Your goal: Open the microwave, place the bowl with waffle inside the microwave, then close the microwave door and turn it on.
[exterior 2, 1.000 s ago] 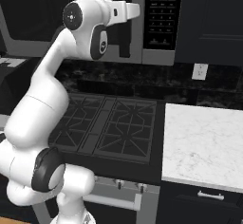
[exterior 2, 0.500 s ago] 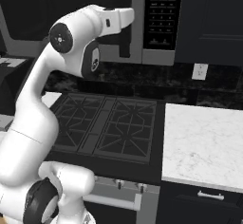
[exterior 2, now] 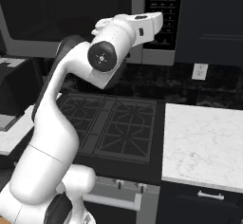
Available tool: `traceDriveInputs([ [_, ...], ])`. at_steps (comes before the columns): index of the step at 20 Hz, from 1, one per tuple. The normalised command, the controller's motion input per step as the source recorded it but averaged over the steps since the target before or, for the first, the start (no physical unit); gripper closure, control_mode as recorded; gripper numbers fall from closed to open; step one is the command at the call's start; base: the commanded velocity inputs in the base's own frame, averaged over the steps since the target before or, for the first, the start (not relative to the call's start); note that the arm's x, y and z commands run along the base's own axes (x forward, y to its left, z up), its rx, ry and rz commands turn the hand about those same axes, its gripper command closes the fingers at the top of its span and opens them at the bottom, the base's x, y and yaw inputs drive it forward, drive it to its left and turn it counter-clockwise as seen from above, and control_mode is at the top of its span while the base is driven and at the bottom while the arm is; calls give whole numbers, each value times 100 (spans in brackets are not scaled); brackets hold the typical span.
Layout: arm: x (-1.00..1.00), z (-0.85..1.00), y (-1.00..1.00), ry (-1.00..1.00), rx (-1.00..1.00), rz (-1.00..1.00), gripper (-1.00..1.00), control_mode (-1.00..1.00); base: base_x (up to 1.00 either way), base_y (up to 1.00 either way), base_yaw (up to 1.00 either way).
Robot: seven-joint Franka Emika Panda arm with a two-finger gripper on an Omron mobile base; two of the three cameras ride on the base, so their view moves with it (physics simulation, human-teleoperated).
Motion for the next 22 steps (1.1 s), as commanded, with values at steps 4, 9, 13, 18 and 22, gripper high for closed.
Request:
traceDriveInputs([
  [4,-2,-15,-62,0,-24,0,-100,-100,0,0,0],
  [9,0,-42,-37,0,-15,0,-100,-100,0,0,0],
  [13,0,-65,-17,2,-3,-4,-100,-100,0,0,0],
  [18,0,-37,-27,4,0,-6,-100,-100,0,0,0],
  [22,0,-9,-15,0,-1,-2,-100,-100,0,0,0],
])
